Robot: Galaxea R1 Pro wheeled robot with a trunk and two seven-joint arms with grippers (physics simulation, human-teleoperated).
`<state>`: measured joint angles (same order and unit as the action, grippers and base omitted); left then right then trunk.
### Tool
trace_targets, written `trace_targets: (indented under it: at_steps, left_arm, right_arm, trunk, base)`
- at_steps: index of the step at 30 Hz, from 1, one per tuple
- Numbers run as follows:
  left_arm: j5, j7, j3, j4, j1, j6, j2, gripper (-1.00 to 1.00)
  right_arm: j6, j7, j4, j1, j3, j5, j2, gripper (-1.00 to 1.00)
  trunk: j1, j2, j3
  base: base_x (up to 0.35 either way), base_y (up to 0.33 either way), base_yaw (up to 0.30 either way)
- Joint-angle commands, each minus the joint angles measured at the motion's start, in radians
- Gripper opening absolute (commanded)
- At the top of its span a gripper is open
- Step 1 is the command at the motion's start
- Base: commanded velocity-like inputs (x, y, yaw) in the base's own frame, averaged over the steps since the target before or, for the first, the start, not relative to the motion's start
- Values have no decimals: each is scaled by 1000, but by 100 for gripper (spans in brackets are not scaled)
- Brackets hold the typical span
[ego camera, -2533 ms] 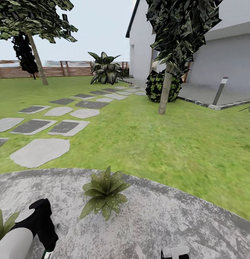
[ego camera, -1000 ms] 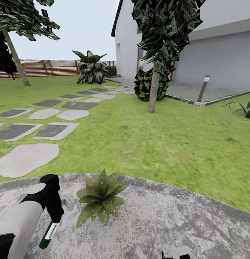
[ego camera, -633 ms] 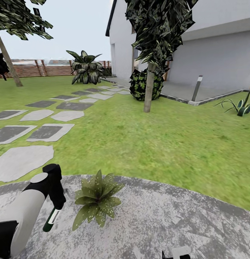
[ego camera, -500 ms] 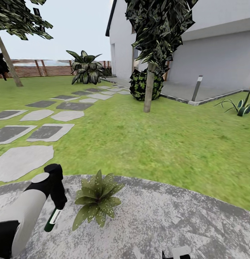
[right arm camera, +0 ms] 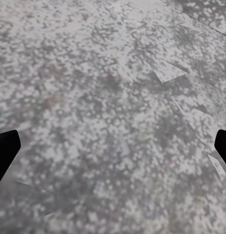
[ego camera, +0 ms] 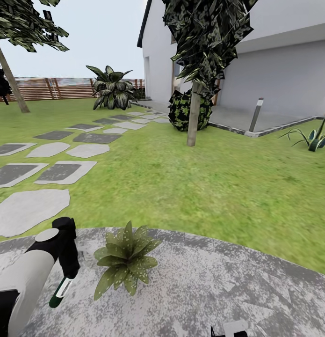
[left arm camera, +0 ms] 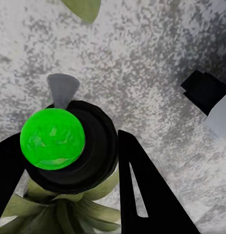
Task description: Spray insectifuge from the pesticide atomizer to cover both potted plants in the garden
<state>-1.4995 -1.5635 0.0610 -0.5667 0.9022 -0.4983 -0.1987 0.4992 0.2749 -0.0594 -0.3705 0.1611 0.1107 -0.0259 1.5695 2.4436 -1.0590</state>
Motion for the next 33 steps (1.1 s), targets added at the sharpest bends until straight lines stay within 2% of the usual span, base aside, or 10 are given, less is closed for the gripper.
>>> trace_targets:
  at_steps: [1,8,16,20,23,25,29,33]
  left_arm:
    - [-9,-7,5,-1,0,-7,-1,-100]
    - [-13,-7,5,-1,0,-16,7,-100]
    - [-14,-7,1,-2,0,-29,3,-100]
    - [-19,-7,0,-4,-3,-28,-4,-100]
    - [-59,-7,6,-12,-2,-28,-29,-100]
    - [-67,-7,7,-13,-2,-29,-30,-100]
    - [-69,-7,6,-2,-4,-29,-24,-100]
    - [-70,-7,14,-3,-51,-28,-37,-100]
  right_arm:
    - [-1,10,1,-1,3,10,0,100]
    - [-1,10,2,-1,3,10,-1,100]
    - [-1,10,2,-1,3,10,-1,100]
    - [-1,10,1,-1,3,10,-1,100]
    - [-1,10,2,-1,3,10,-2,100]
    - [-1,10,2,-1,3,10,-1,100]
    - [-1,10,2,-1,3,10,-1,100]
    - [-1,10,2,-1,3,10,-1,100]
  trunk:
    - [0,0,-1]
    - [0,0,-1]
    - [0,0,-1]
    - [0,0,-1]
    - [0,0,-1]
    - [0,0,-1]
    - [0,0,-1]
    - [0,0,-1]
  base:
    - [0,0,0]
    - [7,0,0]
    - [208,80,0]
    - [11,7,0]
    - [1,0,0]
    - [0,0,0]
    - [0,0,0]
    - [0,0,0]
